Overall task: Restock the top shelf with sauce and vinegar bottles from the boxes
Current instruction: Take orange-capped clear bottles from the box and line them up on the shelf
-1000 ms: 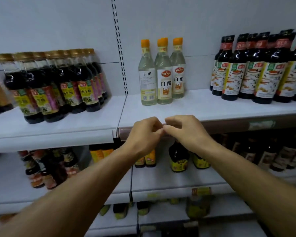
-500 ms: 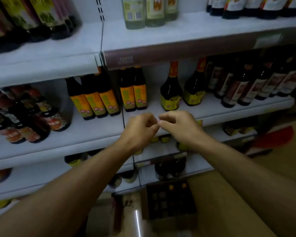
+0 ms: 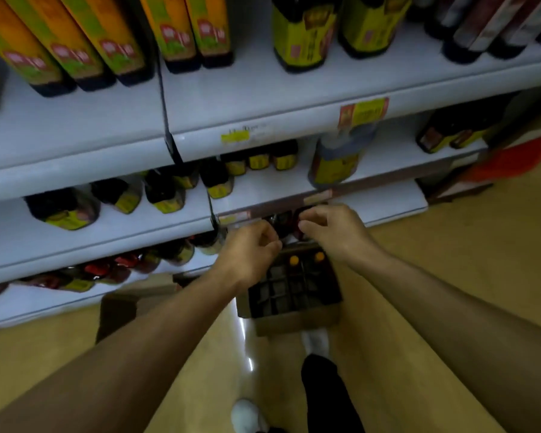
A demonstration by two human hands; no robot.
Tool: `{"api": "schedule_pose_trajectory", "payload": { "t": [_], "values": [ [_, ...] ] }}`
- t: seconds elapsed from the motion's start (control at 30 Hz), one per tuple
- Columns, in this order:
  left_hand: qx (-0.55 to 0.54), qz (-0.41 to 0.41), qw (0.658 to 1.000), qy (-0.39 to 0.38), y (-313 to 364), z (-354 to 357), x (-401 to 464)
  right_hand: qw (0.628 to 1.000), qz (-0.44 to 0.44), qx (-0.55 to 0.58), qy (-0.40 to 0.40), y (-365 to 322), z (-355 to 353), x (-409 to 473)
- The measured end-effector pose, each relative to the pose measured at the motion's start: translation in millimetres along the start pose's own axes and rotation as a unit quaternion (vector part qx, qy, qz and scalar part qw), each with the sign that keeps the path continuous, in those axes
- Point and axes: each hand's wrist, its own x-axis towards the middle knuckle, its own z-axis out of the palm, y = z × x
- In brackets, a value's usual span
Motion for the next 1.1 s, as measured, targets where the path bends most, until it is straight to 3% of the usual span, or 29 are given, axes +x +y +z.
{"api": "schedule_pose_trajectory", "payload": {
  "t": [0.1,0.37,0.67,0.9,1.1],
  "values": [
    [-0.013,-0.023,0.999,-0.024,-37.6,42.3,24.2,0.998,0.061,-0.014,-0.028,53.9,32.1,23.8],
    [-0.062,-0.099,0.992,-0.038,-123.1,140.4,78.3,0.991,0.084,-0.082,-0.058,178.1,124.1,80.5],
    [-0.099,-0.139,0.982,-0.077,-201.3,210.4,124.6,0.97,0.054,-0.222,-0.086,287.4,208.9,156.3],
    [-0.103,-0.145,0.98,-0.086,-230.5,238.5,152.7,0.944,0.012,-0.31,-0.112,324.2,249.7,202.0],
    [-0.092,-0.146,0.982,-0.081,-234.6,250.0,171.0,0.942,0.031,-0.303,-0.139,332.5,264.8,216.4]
  ]
}}
